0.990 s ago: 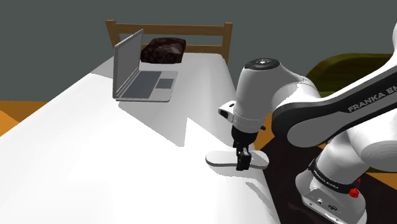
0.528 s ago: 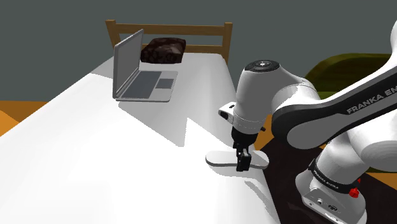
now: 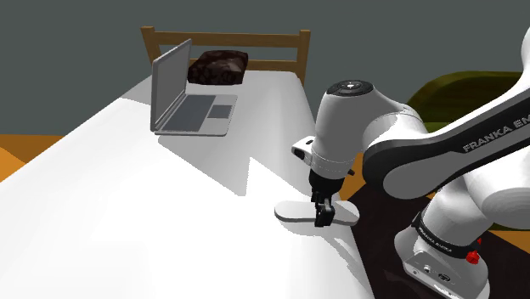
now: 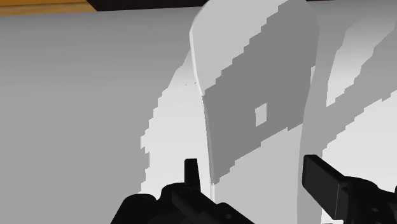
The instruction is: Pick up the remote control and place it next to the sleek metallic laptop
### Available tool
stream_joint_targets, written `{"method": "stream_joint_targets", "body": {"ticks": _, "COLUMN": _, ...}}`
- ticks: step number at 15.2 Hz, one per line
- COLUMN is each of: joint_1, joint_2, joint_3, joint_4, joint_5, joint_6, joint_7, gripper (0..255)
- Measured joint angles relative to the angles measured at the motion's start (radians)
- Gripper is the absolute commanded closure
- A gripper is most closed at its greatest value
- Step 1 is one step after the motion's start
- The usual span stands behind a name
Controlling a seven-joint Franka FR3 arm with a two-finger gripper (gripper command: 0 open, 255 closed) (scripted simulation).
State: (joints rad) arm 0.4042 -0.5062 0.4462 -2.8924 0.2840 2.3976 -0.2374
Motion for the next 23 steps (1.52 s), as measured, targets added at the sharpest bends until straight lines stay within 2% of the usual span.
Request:
{"method": "stream_joint_targets", "body": {"ticks": 4, "joint_1": 0.002, "joint_2": -0.019, "joint_3": -0.005, "joint_4": 0.006, "joint_5": -0.001, "joint_6": -0.024, "joint_7": -0.001, "gripper": 255}}
{"method": "stream_joint_targets", "body": {"ticks": 13, "joint_1": 0.010, "joint_2": -0.134, "joint_3": -0.043, "joint_4": 0.064, "joint_5": -0.015, "joint_6": -0.196, "joint_7": -0.006, "gripper": 255}}
{"method": "stream_joint_targets", "body": {"ticks": 23, "joint_1": 0.003, "joint_2": -0.209, "joint_3": -0.081, "joint_4": 0.157, "joint_5": -0.042, "joint_6": -0.364, "joint_7": -0.010, "gripper": 255}}
